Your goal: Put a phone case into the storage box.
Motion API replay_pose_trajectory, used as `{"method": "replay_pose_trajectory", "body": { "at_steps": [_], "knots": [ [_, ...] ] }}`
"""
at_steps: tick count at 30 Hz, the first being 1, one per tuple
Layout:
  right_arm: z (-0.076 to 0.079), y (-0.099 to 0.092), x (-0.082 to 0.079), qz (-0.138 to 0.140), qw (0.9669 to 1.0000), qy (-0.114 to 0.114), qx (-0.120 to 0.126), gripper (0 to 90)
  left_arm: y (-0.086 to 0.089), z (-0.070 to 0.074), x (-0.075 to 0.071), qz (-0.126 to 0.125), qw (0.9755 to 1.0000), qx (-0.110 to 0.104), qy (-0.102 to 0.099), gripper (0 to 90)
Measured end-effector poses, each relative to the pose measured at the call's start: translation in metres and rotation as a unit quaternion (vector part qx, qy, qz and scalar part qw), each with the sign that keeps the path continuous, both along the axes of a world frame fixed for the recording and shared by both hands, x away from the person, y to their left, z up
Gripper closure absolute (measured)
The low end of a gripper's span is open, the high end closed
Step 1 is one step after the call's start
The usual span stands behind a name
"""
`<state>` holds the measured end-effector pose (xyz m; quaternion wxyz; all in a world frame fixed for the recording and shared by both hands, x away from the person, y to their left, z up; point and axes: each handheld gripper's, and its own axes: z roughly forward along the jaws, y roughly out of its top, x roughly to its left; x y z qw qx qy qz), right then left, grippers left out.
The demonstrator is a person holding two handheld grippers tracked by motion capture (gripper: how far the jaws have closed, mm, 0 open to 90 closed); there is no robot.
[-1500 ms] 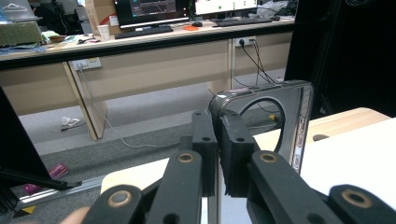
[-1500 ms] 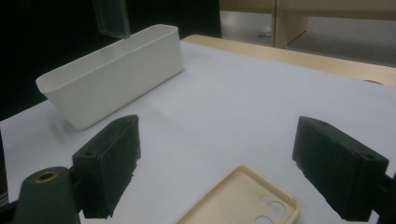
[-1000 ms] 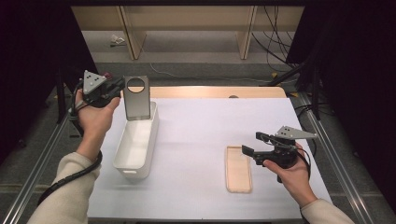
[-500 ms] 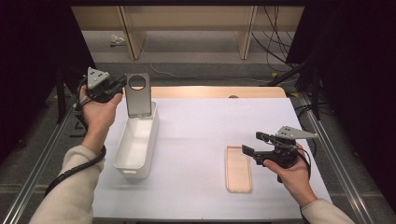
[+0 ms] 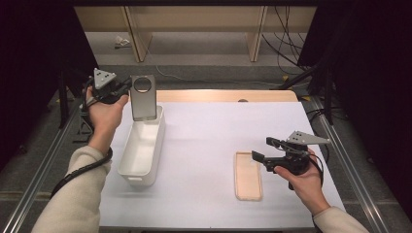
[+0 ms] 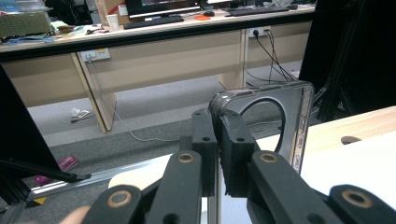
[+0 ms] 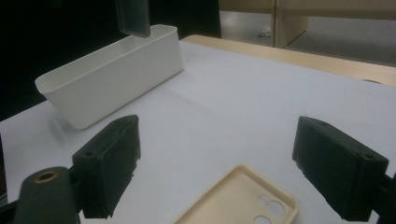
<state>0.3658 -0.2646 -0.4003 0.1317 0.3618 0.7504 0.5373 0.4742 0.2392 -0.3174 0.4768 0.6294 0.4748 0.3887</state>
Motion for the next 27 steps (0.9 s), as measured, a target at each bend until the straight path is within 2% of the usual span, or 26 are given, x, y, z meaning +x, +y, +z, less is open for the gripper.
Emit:
{"method": "replay_pose_trajectory", "body": {
  "at_steps": [17,27],
  "knots": [
    [0.0,0.0,0.0,0.0,1.0,0.0,0.0,16.1,-0.003,-0.006,0.013,0.003,1.0,0.002,0.008,85.0],
    [0.0,0.0,0.0,0.001,1.0,0.0,0.0,16.1,-0.003,-0.014,0.021,0.003,0.9999,0.003,0.016,85.0]
  ]
}}
